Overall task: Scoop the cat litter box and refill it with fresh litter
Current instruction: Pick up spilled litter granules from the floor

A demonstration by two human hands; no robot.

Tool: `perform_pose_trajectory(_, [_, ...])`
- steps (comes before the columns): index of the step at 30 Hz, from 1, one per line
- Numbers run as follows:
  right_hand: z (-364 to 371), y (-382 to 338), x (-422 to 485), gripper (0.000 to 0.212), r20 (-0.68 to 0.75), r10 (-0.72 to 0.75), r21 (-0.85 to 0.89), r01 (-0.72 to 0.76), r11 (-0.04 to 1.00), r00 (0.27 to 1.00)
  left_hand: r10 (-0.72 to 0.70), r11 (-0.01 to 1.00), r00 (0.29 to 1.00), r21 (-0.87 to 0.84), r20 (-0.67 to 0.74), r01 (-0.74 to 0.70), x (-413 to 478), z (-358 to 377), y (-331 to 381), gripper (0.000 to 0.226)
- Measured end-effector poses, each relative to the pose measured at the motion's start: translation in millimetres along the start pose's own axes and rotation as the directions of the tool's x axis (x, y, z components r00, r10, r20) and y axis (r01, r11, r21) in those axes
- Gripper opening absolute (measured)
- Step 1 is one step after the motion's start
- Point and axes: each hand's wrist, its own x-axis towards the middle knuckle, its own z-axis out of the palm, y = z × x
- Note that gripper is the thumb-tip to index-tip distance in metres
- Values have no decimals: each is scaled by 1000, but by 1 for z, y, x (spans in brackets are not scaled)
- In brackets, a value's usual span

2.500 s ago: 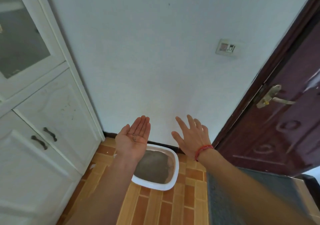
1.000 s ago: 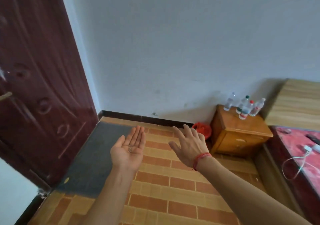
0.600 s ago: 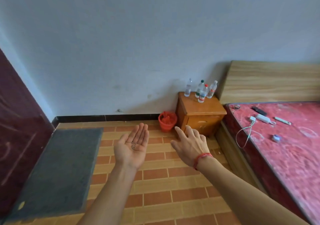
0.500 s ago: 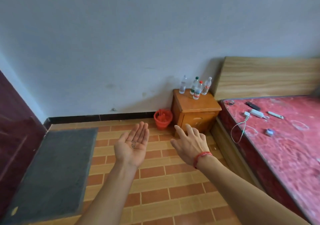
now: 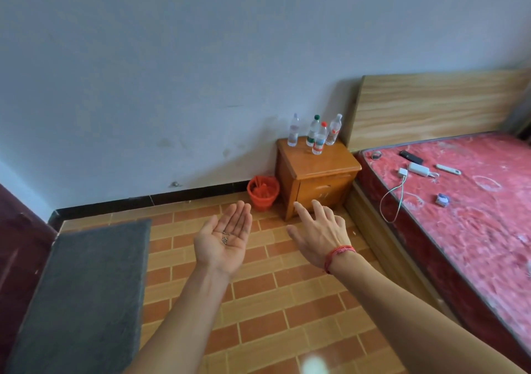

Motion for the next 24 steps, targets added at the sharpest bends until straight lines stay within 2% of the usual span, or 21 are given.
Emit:
perform_pose_trajectory(8, [19, 30, 81, 61, 27, 22, -3, -22, 1000, 999, -6, 1000, 1000, -5, -28, 6, 87, 25, 1, 40])
perform_pose_trajectory(18, [43, 100, 257, 61, 97, -10, 30, 7, 1000, 995, 46, 999, 994, 12, -102, -45, 244, 91, -22, 39])
perform_pose_trajectory(24, [40, 114, 343, 60, 134, -46, 14, 45, 999, 990, 76, 997, 986, 1, -147, -76, 314, 128, -11, 39])
